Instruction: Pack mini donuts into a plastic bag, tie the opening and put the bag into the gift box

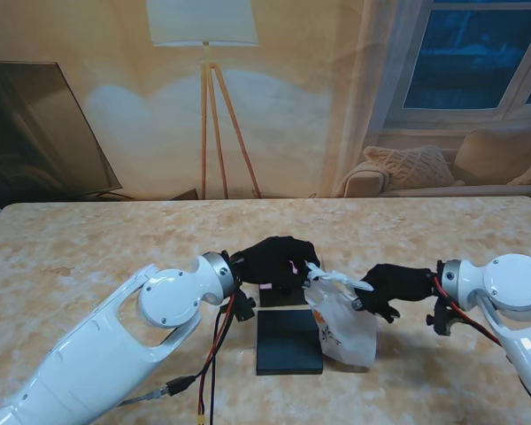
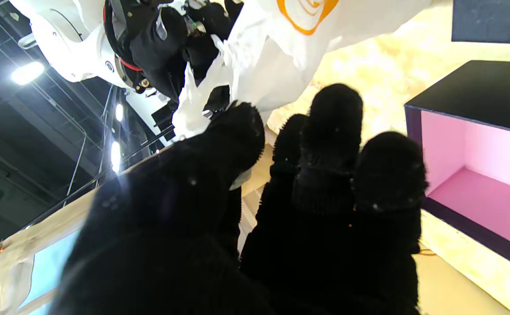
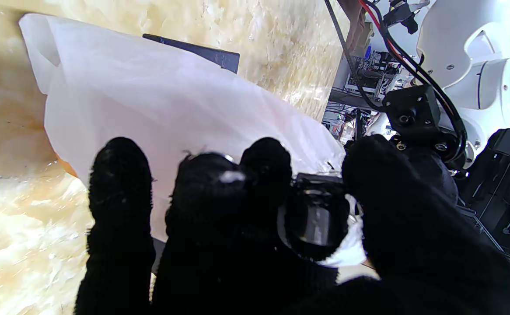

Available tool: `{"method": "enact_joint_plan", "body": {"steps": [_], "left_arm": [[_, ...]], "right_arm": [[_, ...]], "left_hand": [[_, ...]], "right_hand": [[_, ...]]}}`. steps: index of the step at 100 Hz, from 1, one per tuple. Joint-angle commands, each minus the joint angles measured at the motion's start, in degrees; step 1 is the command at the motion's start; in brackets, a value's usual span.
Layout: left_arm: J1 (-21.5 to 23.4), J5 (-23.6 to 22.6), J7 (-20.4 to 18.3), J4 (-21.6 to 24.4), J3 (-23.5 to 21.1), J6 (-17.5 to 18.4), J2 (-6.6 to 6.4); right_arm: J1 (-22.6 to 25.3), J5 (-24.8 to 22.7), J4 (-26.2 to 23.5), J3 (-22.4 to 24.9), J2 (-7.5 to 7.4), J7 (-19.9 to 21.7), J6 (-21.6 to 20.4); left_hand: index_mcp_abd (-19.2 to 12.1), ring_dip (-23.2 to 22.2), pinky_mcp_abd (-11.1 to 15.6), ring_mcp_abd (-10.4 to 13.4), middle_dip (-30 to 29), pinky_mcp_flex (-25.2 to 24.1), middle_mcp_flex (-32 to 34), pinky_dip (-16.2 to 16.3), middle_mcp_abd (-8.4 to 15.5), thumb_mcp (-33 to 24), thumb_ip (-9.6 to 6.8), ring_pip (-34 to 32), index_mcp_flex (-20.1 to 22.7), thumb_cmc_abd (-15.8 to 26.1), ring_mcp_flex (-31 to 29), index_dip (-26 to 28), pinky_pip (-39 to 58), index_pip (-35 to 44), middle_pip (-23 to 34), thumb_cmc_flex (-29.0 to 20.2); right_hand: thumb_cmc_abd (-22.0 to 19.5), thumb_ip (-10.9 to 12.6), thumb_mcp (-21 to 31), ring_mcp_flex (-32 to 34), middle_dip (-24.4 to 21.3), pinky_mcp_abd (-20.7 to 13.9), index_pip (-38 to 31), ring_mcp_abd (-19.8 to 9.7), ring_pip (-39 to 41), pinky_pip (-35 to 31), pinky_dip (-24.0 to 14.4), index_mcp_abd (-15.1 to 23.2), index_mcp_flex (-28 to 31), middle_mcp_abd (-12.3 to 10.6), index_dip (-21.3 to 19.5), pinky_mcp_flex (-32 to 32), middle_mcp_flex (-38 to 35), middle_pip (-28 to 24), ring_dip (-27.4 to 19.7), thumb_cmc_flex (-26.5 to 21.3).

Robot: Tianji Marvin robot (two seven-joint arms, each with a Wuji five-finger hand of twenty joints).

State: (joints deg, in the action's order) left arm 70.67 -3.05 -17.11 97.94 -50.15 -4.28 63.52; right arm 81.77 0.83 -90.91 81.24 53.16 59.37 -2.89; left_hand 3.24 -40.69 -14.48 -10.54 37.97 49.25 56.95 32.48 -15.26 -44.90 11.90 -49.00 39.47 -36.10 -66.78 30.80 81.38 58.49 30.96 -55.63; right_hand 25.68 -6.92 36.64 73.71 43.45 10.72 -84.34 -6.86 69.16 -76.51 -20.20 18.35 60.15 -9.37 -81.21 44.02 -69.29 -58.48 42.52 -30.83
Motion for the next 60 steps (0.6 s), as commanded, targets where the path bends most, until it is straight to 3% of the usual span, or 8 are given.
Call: {"method": "enact_joint_plan", "body": {"steps": [1, 19, 29, 34, 36, 40, 47, 60], "left_arm": [[0.46, -0.21, -0.37, 0.50, -0.04, -0.66, 0.65], [0.04, 0.98, -1.90, 0.13, -0.05, -1.01, 0.40], [-0.22, 1.95, -3.41, -0.20, -0.17, -0.61, 0.11], [-0.40, 3.09, -4.97, -0.34, -0.29, -0.51, -0.17], [-0.52, 3.58, -5.73, -0.41, -0.33, -0.45, -0.31], [-0.88, 4.38, -7.63, -0.56, -0.37, -0.36, -0.70], [-1.07, 5.22, -9.32, -0.61, -0.46, -0.37, -1.10], [-1.05, 7.38, -10.65, -0.42, -0.73, -1.26, -1.21]], "right_arm": [[0.23, 0.04, 0.09, -0.25, 0.12, 1.04, 0.04], [0.15, 0.20, 0.11, -0.30, 0.08, 1.26, -0.03], [0.13, 0.19, 0.03, -0.28, 0.08, 1.28, 0.03], [0.12, 0.08, -0.01, -0.29, 0.07, 1.25, 0.11], [0.12, 0.03, -0.05, -0.30, 0.08, 1.24, 0.17], [0.13, -0.01, -0.10, -0.28, 0.09, 1.18, 0.29], [0.15, 0.04, -0.16, -0.27, 0.11, 1.11, 0.46], [0.01, 0.23, -0.09, -0.38, 0.09, 1.34, 0.55]], "left_hand": [[-1.34, 0.80, 3.24, 2.69, 2.33, 2.72, 4.14, -2.30, 1.49, -2.57, 1.89, -2.25, -2.44, -3.34, -3.06, 2.68, 3.14, 4.20, -1.04, 0.56], [1.64, 1.77, 5.07, 3.89, 1.03, 4.13, 3.74, -4.39, 2.07, -7.77, 3.33, -0.82, -5.21, -6.98, -4.19, 3.70, 2.56, -1.52, 0.81, 5.20], [4.74, 1.96, 5.23, 3.83, -1.45, 1.82, -0.57, -4.86, 1.90, -9.56, 3.09, 3.10, -6.00, -6.05, -1.79, 1.96, -1.71, -12.63, 2.55, 7.53], [5.94, 1.38, 2.60, 1.20, -3.82, -4.36, -6.87, -2.68, 1.17, -9.20, 0.06, 9.22, -7.44, -0.96, 3.83, 0.39, -9.06, -18.58, 2.73, 9.18], [6.35, 1.25, 2.10, -0.55, -4.48, -6.26, -8.51, -2.18, 0.87, -7.82, -0.42, 10.85, -7.70, 0.96, 5.97, -0.58, -11.19, -20.71, 1.90, 7.87], [7.73, 1.17, 1.44, -1.09, -4.75, -8.37, -10.22, -1.45, 0.32, -4.97, -0.94, 12.61, -7.60, 4.04, 8.00, -2.31, -13.63, -23.97, 0.35, 5.20], [9.63, 1.20, -0.64, -3.60, -6.28, -13.76, -14.85, 0.80, -2.08, 4.42, -4.52, 16.08, -8.24, 17.92, 12.91, -4.88, -18.43, -31.54, -3.21, -1.55], [10.36, 1.87, -1.76, -5.02, -6.02, -16.47, -16.57, 0.92, -3.55, 11.20, -5.43, 17.17, -7.71, 22.28, 15.23, -6.74, -19.93, -36.93, -6.08, -11.24]], "right_hand": [[1.04, 1.66, 0.59, 2.27, 1.14, 0.01, -3.58, -1.85, 1.71, -0.31, -1.03, 0.04, 2.55, -2.82, -0.79, 0.76, -1.35, -1.76, 0.63, -0.44], [1.15, 1.63, 0.77, 2.27, 1.27, 0.04, -3.57, -1.96, 2.02, -0.33, -1.00, 0.04, 2.55, -2.71, -0.80, 0.83, -1.40, -1.93, 0.68, -0.29], [1.04, 1.61, 0.83, 2.26, 1.30, -0.01, -3.57, -2.03, 2.13, -0.34, -0.99, 0.04, 2.55, -2.88, -0.81, 0.85, -1.44, -1.94, 0.69, -0.25], [1.01, 1.60, 0.81, 2.25, 1.33, -0.03, -3.57, -2.03, 2.19, -0.34, -0.98, 0.04, 2.55, -2.90, -0.81, 0.85, -1.41, -1.95, 0.69, -0.25], [0.98, 1.60, 0.81, 2.25, 1.34, -0.03, -3.57, -2.00, 2.20, -0.35, -0.97, 0.04, 2.55, -2.84, -0.81, 0.85, -1.40, -1.96, 0.69, -0.28], [0.97, 1.59, 0.78, 2.25, 1.36, -0.03, -3.57, -1.96, 2.23, -0.35, -0.97, 0.04, 2.55, -2.83, -0.82, 0.85, -1.41, -1.98, 0.69, -0.29], [0.95, 1.60, 0.75, 2.25, 1.42, 0.06, -3.57, -2.00, 2.31, -0.35, -0.96, 0.04, 2.55, -2.83, -0.82, 0.83, -1.40, -2.05, 0.70, -0.33], [0.99, 1.64, 0.79, 2.26, 1.46, 0.02, -3.57, -2.03, 2.41, -0.40, -0.98, 0.04, 2.55, -2.69, -0.82, 0.87, -1.44, -2.10, 0.71, -0.47]]}}
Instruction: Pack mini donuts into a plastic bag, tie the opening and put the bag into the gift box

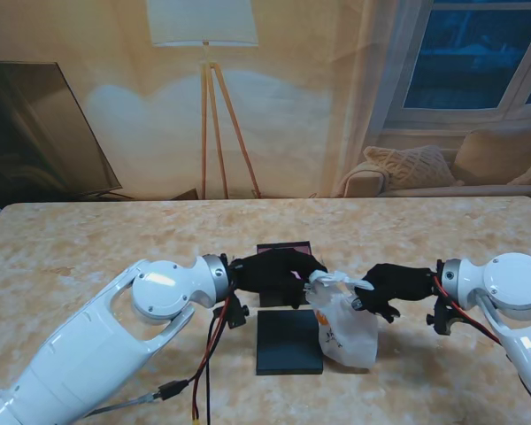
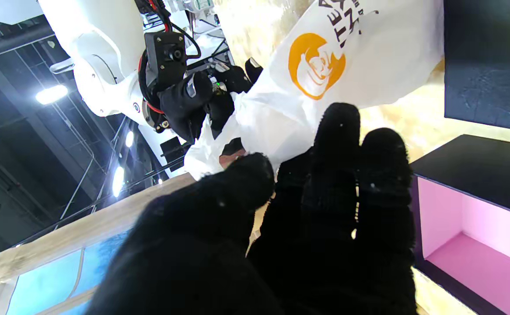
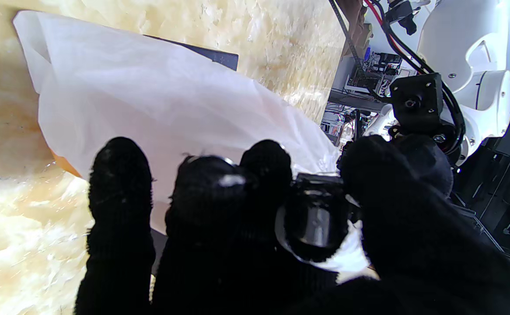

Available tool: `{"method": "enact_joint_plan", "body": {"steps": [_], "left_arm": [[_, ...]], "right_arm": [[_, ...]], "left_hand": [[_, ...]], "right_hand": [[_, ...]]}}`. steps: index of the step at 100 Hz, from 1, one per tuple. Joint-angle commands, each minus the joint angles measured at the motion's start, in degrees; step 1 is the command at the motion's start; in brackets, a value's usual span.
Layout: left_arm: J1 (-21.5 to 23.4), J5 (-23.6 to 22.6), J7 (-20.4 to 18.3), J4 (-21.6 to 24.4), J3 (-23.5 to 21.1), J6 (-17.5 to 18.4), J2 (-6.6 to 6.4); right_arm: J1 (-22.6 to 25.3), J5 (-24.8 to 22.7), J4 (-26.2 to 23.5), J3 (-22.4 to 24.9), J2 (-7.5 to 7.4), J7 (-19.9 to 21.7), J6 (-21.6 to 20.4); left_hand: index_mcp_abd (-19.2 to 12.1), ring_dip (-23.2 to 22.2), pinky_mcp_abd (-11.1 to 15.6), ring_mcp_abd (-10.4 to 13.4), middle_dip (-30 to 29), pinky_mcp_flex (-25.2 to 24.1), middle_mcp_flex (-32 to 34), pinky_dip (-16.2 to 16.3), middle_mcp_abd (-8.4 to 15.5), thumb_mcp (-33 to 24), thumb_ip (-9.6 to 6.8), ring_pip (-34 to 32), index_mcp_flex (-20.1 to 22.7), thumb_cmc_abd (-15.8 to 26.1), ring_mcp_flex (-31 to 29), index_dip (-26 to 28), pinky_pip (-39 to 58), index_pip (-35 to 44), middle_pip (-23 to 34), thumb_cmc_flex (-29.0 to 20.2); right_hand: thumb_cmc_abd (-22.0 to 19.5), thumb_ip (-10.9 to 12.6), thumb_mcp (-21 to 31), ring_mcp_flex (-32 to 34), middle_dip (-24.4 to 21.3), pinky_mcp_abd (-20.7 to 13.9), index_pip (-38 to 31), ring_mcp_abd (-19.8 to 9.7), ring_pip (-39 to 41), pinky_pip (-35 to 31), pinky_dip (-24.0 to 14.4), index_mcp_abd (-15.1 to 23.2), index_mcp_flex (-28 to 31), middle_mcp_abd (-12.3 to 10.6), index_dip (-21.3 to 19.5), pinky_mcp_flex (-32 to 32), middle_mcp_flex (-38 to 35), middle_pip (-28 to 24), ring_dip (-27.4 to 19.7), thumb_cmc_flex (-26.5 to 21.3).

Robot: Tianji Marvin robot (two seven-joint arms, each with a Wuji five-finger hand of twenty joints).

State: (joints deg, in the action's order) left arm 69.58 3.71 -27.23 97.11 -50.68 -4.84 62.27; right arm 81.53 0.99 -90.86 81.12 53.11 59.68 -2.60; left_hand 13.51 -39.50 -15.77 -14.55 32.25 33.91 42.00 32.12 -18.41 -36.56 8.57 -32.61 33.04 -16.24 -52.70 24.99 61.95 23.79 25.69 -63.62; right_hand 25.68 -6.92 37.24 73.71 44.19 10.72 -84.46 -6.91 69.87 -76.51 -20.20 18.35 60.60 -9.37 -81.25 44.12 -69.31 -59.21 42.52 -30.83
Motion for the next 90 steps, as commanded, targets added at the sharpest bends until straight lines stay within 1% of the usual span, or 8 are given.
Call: {"method": "enact_joint_plan", "body": {"steps": [1, 17, 30, 51, 59, 66, 73, 90], "left_arm": [[0.01, 0.74, -0.60, 0.41, -0.20, -0.79, 0.05], [-0.43, 1.78, -1.00, 0.22, -0.07, -1.72, 0.15], [-0.05, 1.17, 0.52, 0.74, -0.36, -2.54, 0.47], [0.72, -1.62, 4.39, 1.65, -0.66, -2.91, 1.10], [1.02, -2.04, 5.74, 1.80, -0.76, -3.09, 1.41], [1.19, -2.57, 6.84, 1.76, -0.77, -2.95, 1.65], [1.28, -3.01, 7.26, 1.66, -0.84, -2.75, 1.71], [1.57, -4.47, 8.61, 1.20, -0.97, -1.86, 1.88]], "right_arm": [[0.23, 0.09, -0.13, -0.28, 0.13, 1.07, 0.26], [0.11, 0.31, 0.01, -0.28, 0.05, 1.53, 0.01], [0.08, 0.34, 0.01, -0.33, 0.03, 1.61, -0.05], [-0.07, 0.44, 0.09, -0.62, 0.02, 1.73, 0.07], [-0.05, 0.47, 0.09, -0.63, 0.01, 1.79, -0.02], [-0.01, 0.45, 0.03, -0.57, -0.03, 1.90, -0.07], [0.10, 0.39, -0.04, -0.42, -0.07, 2.01, -0.20], [0.52, -0.08, -0.45, 0.11, -0.15, 2.02, -0.27]], "left_hand": [[0.06, 0.73, -0.54, -1.20, -0.33, -1.32, -1.83, 1.25, -0.49, 3.02, -2.22, 0.87, -1.41, 2.64, 1.35, -0.98, -0.58, -2.39, -0.95, -3.47], [-1.16, 1.05, -1.57, -2.20, -0.36, -2.97, -2.84, 1.09, -0.50, 6.18, -3.01, 1.33, -1.62, 4.43, 2.73, -0.68, -1.10, -2.46, -1.56, -6.00], [-2.17, 1.45, -1.42, -1.65, 1.14, -1.12, -0.51, 0.68, -0.12, 14.47, -1.89, 0.29, -1.86, 5.09, 0.94, 6.70, 0.47, 3.42, -0.46, -9.69], [-5.67, 2.92, 1.10, 1.88, 1.80, 9.02, 7.58, -1.93, 0.51, 17.72, -2.19, -3.64, -1.93, 2.47, -8.41, 11.60, 6.46, 22.98, 4.76, -10.35], [-6.04, 3.67, 1.70, 2.97, 1.42, 12.86, 10.11, -3.83, 0.47, 19.65, -2.79, -5.46, -1.56, 0.97, -11.76, 9.77, 9.15, 28.15, 6.67, -10.11], [-6.42, 4.12, 2.51, 4.21, 1.96, 16.03, 12.45, -5.84, 0.82, 7.85, -0.62, -7.40, -0.67, -4.63, -14.65, 9.05, 11.95, 30.94, 7.77, -1.88], [-6.11, 4.35, 3.17, 5.06, 1.99, 19.49, 14.54, -6.67, 0.94, 1.00, 0.77, -8.99, 0.49, -8.77, -17.57, 8.77, 14.12, 34.08, 9.35, 3.34], [-8.28, 3.85, 3.52, 6.52, 2.32, 22.99, 16.53, -7.39, 2.39, -4.63, 3.19, -13.03, 1.44, -14.69, -19.92, 10.72, 17.17, 41.81, 12.96, 9.70]], "right_hand": [[1.00, 1.64, 0.20, 2.26, 0.72, 0.02, -3.45, -1.99, 1.71, -0.40, -0.97, 0.04, 2.10, -2.67, -0.79, 0.77, -1.40, -1.37, 0.72, -0.46], [1.13, 1.80, 0.49, 2.26, 0.80, -0.01, -3.54, -2.05, 1.87, -0.44, -0.98, 0.00, 2.13, -2.87, -0.87, 0.77, -1.42, -1.45, 0.75, -0.79], [1.14, 1.88, 0.68, 2.24, 0.86, -0.01, -3.59, -2.15, 1.91, -0.45, -0.99, 0.04, 2.13, -2.80, -0.97, 0.79, -1.35, -1.46, 0.74, -0.83], [1.14, 1.87, 0.78, 2.23, 0.92, -0.12, -3.58, -2.07, 1.95, -0.46, -1.00, 0.00, 2.13, -2.73, -1.02, 0.81, -1.36, -1.51, 0.74, -0.88], [1.21, 1.86, 0.80, 2.23, 0.94, -0.12, -3.58, -2.03, 1.97, -0.46, -1.00, -0.05, 2.13, -2.74, -1.04, 0.81, -1.40, -1.52, 0.75, -0.89], [1.16, 1.86, 0.86, 2.24, 0.96, -0.12, -3.58, -1.98, 2.00, -0.46, -1.00, -0.05, 2.13, -2.75, -1.06, 0.81, -1.37, -1.51, 0.75, -0.90], [1.19, 1.85, 0.89, 2.24, 1.00, -0.12, -3.58, -1.97, 2.03, -0.46, -1.00, -0.06, 2.14, -2.75, -1.07, 0.81, -1.46, -1.57, 0.76, -0.95], [1.05, 1.81, 0.86, 2.29, 1.35, -0.08, -3.62, -2.09, 2.98, -0.54, -1.06, -0.07, 2.32, -2.87, -1.11, 0.82, -1.68, -2.14, 1.15, -0.89]]}}
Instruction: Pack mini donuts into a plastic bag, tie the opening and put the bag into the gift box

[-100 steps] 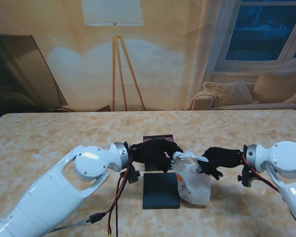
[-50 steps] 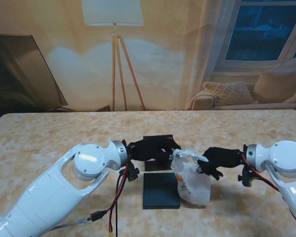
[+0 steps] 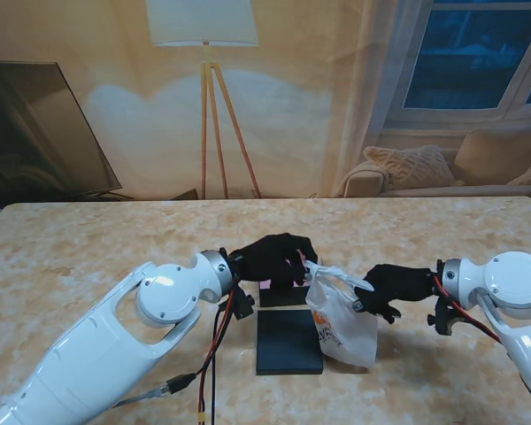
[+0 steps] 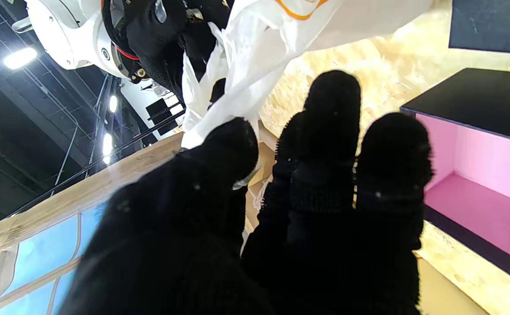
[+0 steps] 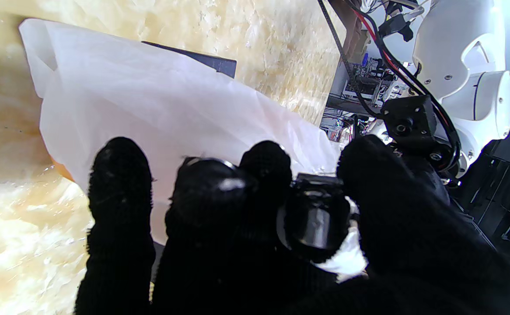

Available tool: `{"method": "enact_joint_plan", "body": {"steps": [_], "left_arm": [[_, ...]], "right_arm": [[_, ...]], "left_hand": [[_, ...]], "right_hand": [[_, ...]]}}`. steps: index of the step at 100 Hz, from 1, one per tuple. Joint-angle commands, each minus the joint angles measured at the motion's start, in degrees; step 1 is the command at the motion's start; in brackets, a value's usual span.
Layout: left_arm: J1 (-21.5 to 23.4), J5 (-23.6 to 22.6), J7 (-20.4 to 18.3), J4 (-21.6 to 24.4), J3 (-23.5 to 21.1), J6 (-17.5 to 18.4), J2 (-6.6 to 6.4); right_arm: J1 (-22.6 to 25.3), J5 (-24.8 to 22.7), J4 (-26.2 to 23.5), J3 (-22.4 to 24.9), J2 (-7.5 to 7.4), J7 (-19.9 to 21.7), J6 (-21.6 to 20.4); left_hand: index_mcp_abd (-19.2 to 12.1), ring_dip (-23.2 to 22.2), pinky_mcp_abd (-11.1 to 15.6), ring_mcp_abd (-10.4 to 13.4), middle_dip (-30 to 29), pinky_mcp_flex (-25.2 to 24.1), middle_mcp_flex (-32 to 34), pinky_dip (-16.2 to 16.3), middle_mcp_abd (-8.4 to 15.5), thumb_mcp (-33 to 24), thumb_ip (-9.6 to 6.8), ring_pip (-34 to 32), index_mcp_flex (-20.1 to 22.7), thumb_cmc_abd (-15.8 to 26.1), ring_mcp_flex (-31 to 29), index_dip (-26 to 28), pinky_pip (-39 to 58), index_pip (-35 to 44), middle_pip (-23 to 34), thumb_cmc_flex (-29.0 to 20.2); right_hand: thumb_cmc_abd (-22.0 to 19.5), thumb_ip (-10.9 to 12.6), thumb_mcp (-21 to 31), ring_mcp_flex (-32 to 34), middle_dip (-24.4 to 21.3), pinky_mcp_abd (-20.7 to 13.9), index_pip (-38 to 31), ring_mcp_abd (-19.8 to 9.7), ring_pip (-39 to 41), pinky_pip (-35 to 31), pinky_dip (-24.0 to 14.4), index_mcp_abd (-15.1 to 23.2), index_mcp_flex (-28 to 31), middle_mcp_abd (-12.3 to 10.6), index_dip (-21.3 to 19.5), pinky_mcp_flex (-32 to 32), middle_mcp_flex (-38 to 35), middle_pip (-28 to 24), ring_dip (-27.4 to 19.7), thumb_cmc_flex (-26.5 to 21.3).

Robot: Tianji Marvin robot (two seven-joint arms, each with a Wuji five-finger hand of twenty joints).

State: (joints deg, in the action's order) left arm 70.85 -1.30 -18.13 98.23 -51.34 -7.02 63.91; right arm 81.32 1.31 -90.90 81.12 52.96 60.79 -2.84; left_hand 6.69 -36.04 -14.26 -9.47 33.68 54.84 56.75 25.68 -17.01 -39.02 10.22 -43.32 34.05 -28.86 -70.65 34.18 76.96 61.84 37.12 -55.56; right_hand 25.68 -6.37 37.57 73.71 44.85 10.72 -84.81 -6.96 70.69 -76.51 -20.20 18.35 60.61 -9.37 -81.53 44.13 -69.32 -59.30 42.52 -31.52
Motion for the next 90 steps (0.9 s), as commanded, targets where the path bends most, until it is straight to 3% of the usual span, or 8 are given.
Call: {"method": "enact_joint_plan", "body": {"steps": [1, 24, 27, 35, 45, 49, 69, 90], "left_arm": [[0.32, 0.49, -0.44, 0.04, -0.32, 0.38, 0.25], [0.11, 0.18, -1.23, -1.39, -0.37, 1.12, 0.03], [0.13, 0.32, -1.36, -1.58, -0.40, 1.13, 0.01], [0.10, 0.13, -1.73, -2.22, -0.37, 1.47, -0.11], [0.36, 0.04, -2.24, -2.83, -0.64, 1.77, -0.27], [0.55, 0.10, -2.33, -3.01, -0.79, 1.75, -0.30], [1.07, 0.44, -3.26, -4.29, -0.57, 2.26, -0.54], [1.61, 0.86, -4.77, -5.29, 0.30, 3.45, -0.96]], "right_arm": [[0.76, -0.45, -0.43, 0.17, 0.00, 0.89, -0.03], [1.82, -1.33, -0.69, 1.50, 0.26, -0.63, 0.58], [1.87, -1.51, -0.66, 1.55, 0.29, -0.81, 0.65], [2.07, -2.05, -0.65, 1.72, 0.44, -1.66, 0.94], [2.41, -2.11, -0.56, 2.03, 0.73, -2.87, 1.53], [2.48, -2.19, -0.51, 2.08, 0.83, -3.30, 1.70], [2.13, -2.36, 0.10, 1.79, 1.17, -4.53, 2.80], [2.18, -2.08, 0.66, 1.75, 1.83, -6.81, 5.63]], "left_hand": [[-2.03, 0.35, 2.34, 1.72, 1.10, 2.21, 1.72, -0.89, 1.20, -2.43, 1.73, -2.91, 0.28, -2.42, -2.00, 2.04, 2.44, 4.65, 2.02, 2.22], [-5.02, 0.80, 2.66, 2.73, 3.44, 2.40, 1.41, -0.69, 3.32, -3.94, 3.06, -5.67, -0.13, -4.84, -2.00, 12.15, 3.35, 11.10, 4.07, 4.56], [-4.89, 0.80, 2.19, 1.11, 3.80, 1.83, 1.20, -0.47, 3.53, -3.74, 3.15, -5.59, -0.17, -4.62, -1.84, 13.66, 3.49, 11.78, 3.96, 4.54], [-5.05, 0.28, 1.42, 0.89, 4.85, 0.11, 0.71, 0.48, 4.28, -2.75, 3.10, -5.73, -0.12, -3.68, -1.08, 17.10, 3.76, 12.99, 3.45, 4.14], [-5.01, -0.58, 0.56, 0.34, 5.58, -1.99, 0.18, 1.54, 5.01, -1.53, 2.86, -5.61, -0.31, -2.50, -0.04, 18.32, 4.02, 12.86, 2.75, 3.64], [-4.99, -0.79, 0.34, 0.09, 5.76, -2.53, -0.31, 1.77, 3.91, -1.29, 2.77, -5.58, -0.48, -2.28, 0.25, 18.62, 4.14, 12.87, 2.70, 3.56], [-5.56, -2.35, -0.88, -0.92, 6.91, -5.15, -0.73, 2.99, 5.22, 0.48, 2.44, -5.77, -0.88, -1.14, 1.82, 20.10, 4.49, 12.52, 2.05, 2.79], [-5.60, -3.07, -1.60, -1.62, 7.42, -6.40, -0.97, 3.59, 5.46, 1.56, 2.47, -5.88, -0.97, -0.59, 2.54, 20.45, 4.65, 12.41, 1.86, 2.35]], "right_hand": [[0.98, 1.26, 0.53, 2.29, 0.72, -0.11, -3.26, -2.06, 2.21, -0.55, -1.06, -0.05, 2.30, -2.87, -0.83, 0.79, -1.70, -2.09, 1.17, -0.21], [0.60, 1.17, 0.05, 2.20, 1.22, -0.01, -3.40, -2.00, 3.28, -0.78, -1.23, 0.28, 2.27, -2.87, -0.72, 0.71, -1.79, -2.67, 1.50, -0.10], [0.43, 1.15, -0.03, 2.17, 1.22, 0.00, -3.41, -1.94, 3.12, -0.76, -1.24, 0.35, 2.19, -2.78, -0.71, 0.69, -1.69, -2.62, 1.42, -0.03], [-0.19, 1.01, -0.51, 2.13, 1.22, 0.08, -3.46, -1.76, 2.58, -0.57, -1.20, 0.45, 2.15, -2.74, -0.67, 0.40, -1.46, -2.46, 1.14, 0.23], [-1.12, 0.73, -1.60, 2.09, 1.23, 0.31, -3.49, -1.46, 2.33, -0.42, -1.20, 0.45, 2.14, -2.48, -0.61, 0.16, -1.36, -2.37, 1.01, 0.52], [-1.35, 0.67, -1.99, 2.07, 1.22, 0.50, -3.49, -1.38, 2.30, -0.42, -1.23, 0.45, 2.14, -2.36, -0.59, 0.07, -1.38, -2.35, 0.99, 0.47], [-3.31, 0.58, -4.57, 1.97, 1.30, 0.79, -3.50, -0.85, 2.38, -0.47, -1.43, 0.46, 2.08, -2.03, -0.52, -0.16, -1.36, -2.40, 1.02, 0.66], [-12.22, 1.24, -17.20, 2.10, 1.74, 2.45, -3.60, 1.04, 4.67, -1.59, -2.20, -1.40, 3.15, -0.42, -0.09, -0.80, -2.10, -3.44, 1.36, -2.87]]}}
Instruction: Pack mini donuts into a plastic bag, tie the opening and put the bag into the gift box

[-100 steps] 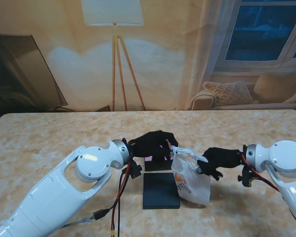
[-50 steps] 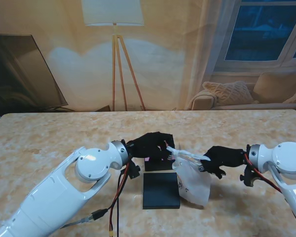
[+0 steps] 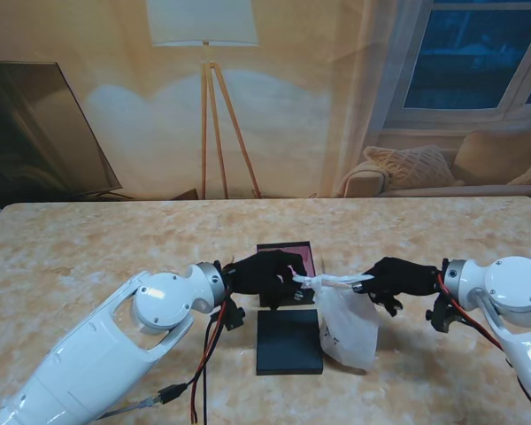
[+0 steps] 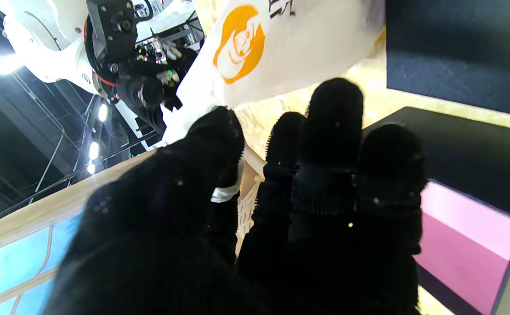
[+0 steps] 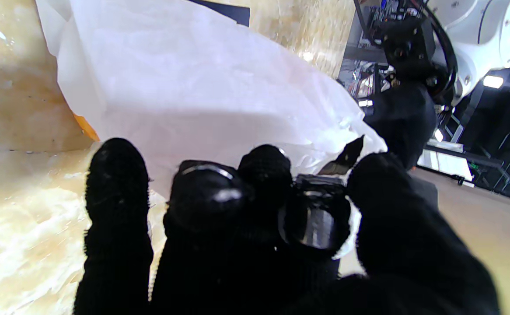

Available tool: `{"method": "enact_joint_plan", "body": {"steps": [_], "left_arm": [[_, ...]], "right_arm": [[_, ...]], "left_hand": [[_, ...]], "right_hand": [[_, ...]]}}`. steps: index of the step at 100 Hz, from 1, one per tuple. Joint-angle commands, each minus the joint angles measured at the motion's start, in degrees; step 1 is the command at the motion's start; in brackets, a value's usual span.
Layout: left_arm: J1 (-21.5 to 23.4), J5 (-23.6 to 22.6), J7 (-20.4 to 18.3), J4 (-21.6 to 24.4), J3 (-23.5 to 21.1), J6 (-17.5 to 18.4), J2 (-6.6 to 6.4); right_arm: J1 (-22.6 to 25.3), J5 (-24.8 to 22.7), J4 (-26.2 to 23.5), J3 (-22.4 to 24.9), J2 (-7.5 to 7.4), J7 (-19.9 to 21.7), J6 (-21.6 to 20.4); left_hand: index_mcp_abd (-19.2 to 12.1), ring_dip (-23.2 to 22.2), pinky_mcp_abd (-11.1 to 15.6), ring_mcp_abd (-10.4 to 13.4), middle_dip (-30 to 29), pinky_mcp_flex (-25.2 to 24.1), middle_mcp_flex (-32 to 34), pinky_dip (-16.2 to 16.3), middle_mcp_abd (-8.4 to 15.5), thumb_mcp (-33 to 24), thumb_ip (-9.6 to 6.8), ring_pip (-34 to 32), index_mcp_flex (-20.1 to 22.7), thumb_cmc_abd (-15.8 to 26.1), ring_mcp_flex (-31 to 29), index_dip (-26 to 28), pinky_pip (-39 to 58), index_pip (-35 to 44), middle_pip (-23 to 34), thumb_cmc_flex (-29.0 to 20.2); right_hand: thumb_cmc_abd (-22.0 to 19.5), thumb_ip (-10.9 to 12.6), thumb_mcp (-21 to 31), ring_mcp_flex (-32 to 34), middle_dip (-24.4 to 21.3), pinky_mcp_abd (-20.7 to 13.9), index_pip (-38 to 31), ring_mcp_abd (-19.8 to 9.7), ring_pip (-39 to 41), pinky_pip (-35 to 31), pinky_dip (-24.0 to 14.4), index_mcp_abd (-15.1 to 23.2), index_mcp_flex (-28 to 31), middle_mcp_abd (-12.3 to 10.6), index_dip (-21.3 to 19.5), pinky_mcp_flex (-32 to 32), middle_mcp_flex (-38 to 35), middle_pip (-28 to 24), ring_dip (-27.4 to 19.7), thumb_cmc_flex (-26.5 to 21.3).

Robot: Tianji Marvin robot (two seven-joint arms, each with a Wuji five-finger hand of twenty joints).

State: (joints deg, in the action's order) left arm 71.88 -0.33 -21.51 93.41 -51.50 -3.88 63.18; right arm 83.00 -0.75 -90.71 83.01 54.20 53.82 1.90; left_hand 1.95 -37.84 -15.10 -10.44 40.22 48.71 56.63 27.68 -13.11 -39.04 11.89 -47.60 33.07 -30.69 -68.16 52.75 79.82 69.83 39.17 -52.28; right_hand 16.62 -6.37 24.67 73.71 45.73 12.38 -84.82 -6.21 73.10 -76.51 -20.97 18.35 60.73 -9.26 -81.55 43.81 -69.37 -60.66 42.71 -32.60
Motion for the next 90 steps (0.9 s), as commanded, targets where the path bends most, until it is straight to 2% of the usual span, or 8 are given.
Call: {"method": "enact_joint_plan", "body": {"steps": [1, 3, 5, 9, 11, 14, 30, 90], "left_arm": [[0.57, -0.12, -1.47, -0.52, 0.50, 0.36, -0.26], [0.58, -0.09, -1.60, -0.60, 0.59, 0.41, -0.29], [0.60, -0.04, -1.73, -0.67, 0.66, 0.44, -0.32], [0.60, 0.04, -1.96, -0.79, 0.80, 0.47, -0.37], [0.59, 0.06, -2.06, -0.85, 0.87, 0.50, -0.39], [0.55, 0.09, -2.25, -0.95, 0.98, 0.55, -0.44], [0.48, 0.40, -3.04, -1.37, 1.42, 0.69, -0.60], [0.04, 0.84, -6.89, -2.51, 2.14, 1.69, -1.61]], "right_arm": [[0.52, 0.00, 0.48, -0.14, 0.62, 0.04, 1.05], [0.54, 0.01, 0.51, -0.14, 0.68, -0.20, 1.32], [0.55, 0.01, 0.55, -0.14, 0.74, -0.44, 1.56], [0.58, 0.05, 0.61, -0.14, 0.85, -0.83, 2.03], [0.58, 0.10, 0.63, -0.13, 0.90, -0.96, 2.25], [0.59, 0.22, 0.67, -0.10, 0.95, -1.08, 2.63], [0.95, 0.36, 0.36, 0.19, 1.11, -1.73, 3.95], [1.33, -1.78, 0.26, 0.91, 0.77, -1.19, 5.40]], "left_hand": [[-0.85, -1.30, -0.76, -0.66, 0.90, -0.31, -0.79, 1.60, 1.55, 1.60, 0.79, -1.60, 0.01, 1.24, 0.06, 1.88, 1.78, 4.41, -0.18, -0.96], [-0.85, -1.33, -0.77, -0.66, 0.91, -0.37, -0.78, 1.62, 1.54, 1.68, 0.79, -1.60, 0.01, 1.23, 0.07, 1.89, 1.77, 4.41, -0.20, -0.97], [-0.85, -1.35, -0.80, -0.71, 0.92, -0.45, -0.79, 1.64, 1.55, 1.72, 0.77, -1.58, 0.02, 1.23, 0.14, 1.90, 1.77, 4.40, -0.23, -1.04], [-0.80, -1.42, -0.87, -0.83, 0.96, -0.58, -0.74, 1.72, 1.60, 1.87, 0.78, -1.56, 0.10, 1.24, 0.23, 1.96, 1.80, 4.45, -0.28, -1.13], [-0.75, -1.45, -0.91, -0.89, 0.97, -0.63, -0.74, 1.75, 1.60, 1.93, 0.78, -1.56, 0.13, 1.29, 0.28, 1.98, 1.83, 4.46, -0.30, -1.14], [-0.75, -1.50, -0.97, -1.01, 1.01, -0.68, -0.62, 1.80, 1.73, 2.01, 0.77, -1.57, 0.17, 1.24, 0.34, 2.04, 1.88, 4.50, -0.27, -1.21], [-0.86, -1.87, -1.26, -1.39, 1.14, -1.08, -0.41, 2.10, 1.72, 2.47, 0.72, -1.75, 0.23, 1.25, 0.52, 2.23, 2.07, 4.38, -0.51, -1.49], [-0.66, -2.61, -1.94, -2.10, 1.49, -2.06, -0.12, 2.75, 1.87, 3.56, 0.64, -2.12, 0.49, 1.54, 1.07, 2.48, 2.50, 4.20, -0.83, -2.27]], "right_hand": [[-4.22, 1.34, -6.01, 2.08, 0.91, 1.00, -3.61, 0.46, 2.57, -1.73, -1.50, -1.58, 3.13, -0.36, -0.03, -0.55, -2.16, -2.20, 1.17, -2.44], [-4.88, 1.38, -6.52, 2.10, 0.95, 1.14, -3.61, 0.58, 2.79, -1.84, -1.55, -1.75, 3.27, -0.29, -0.01, -0.59, -2.25, -2.29, 1.23, -2.52], [-6.64, 1.58, -10.94, 2.07, 1.06, 1.30, -3.62, 0.68, 3.14, -2.09, -1.61, -1.87, 3.32, -0.08, 0.01, -0.72, -2.22, -2.36, 1.08, -4.73], [-7.85, 1.68, -12.31, 2.05, 1.13, 1.50, -3.61, 1.01, 3.40, -2.21, -1.66, -1.98, 3.37, 0.11, 0.03, -0.85, -2.29, -2.46, 1.11, -5.25], [-12.01, 2.26, -23.84, 2.01, 1.39, 1.80, -3.55, 1.29, 3.91, -2.42, -1.96, -2.34, 3.46, 0.42, 0.06, -1.02, -2.38, -2.61, 1.21, -11.15], [-13.51, 2.46, -25.52, 2.01, 1.50, 2.14, -3.48, 1.59, 4.32, -2.59, -2.06, -2.77, 3.63, 0.75, 0.13, -1.18, -2.43, -2.81, 1.37, -11.81], [-17.33, 2.52, -26.12, 2.00, 2.11, 2.82, -3.47, 2.30, 6.67, -3.72, -2.58, -3.87, 4.32, 1.59, 0.34, -1.49, -3.08, -3.93, 2.21, -12.47], [-15.86, 3.01, -26.22, 2.00, 3.21, 2.05, -3.58, 1.26, 8.94, -4.33, -2.68, -3.86, 5.34, 0.97, 0.29, -0.93, -3.82, -4.75, 2.97, -13.96]]}}
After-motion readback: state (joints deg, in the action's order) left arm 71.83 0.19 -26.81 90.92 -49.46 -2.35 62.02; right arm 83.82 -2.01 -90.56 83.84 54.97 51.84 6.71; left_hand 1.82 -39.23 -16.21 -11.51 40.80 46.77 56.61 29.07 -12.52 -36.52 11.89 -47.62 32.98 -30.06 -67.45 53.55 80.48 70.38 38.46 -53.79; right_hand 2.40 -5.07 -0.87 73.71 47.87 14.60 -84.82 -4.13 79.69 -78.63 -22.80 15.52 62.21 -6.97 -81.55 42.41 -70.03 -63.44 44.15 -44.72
